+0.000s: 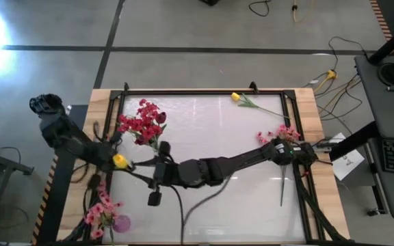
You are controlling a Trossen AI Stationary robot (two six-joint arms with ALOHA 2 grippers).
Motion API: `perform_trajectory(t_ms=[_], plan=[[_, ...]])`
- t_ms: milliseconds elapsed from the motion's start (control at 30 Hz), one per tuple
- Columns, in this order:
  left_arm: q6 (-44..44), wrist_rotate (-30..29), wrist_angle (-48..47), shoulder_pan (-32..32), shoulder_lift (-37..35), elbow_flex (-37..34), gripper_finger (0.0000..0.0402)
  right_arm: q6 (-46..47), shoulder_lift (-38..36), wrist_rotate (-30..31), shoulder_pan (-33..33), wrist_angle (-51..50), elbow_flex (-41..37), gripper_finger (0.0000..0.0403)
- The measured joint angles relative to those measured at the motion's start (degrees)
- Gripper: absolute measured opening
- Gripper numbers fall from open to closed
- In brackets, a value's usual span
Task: Sort flowers into vase by color
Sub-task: Put the bottom yellow flower into the purple vase
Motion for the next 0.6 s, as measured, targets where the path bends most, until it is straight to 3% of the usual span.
perform_trajectory(t_ms=[100,300,467,600], plan=[[0.48,7.12,-2.70,0.03,-0.06,5.87,0.0000,-2.67,-2.26,4.99,1.90,-0.86,0.00,0.0173],[0.38,28.83,-5.69,-0.90,0.59,13.44,0.0000,-9.40,-5.71,19.25,7.63,-4.28,0.04,0.0227],[-1.49,30.40,-15.05,-2.66,1.53,19.14,0.0000,-13.21,-6.83,32.59,12.40,-4.26,0.07,0.0247],[-3.23,30.80,-16.41,-2.76,2.22,19.81,0.0000,-13.52,-6.83,39.21,14.83,-4.36,0.07,0.0254]])
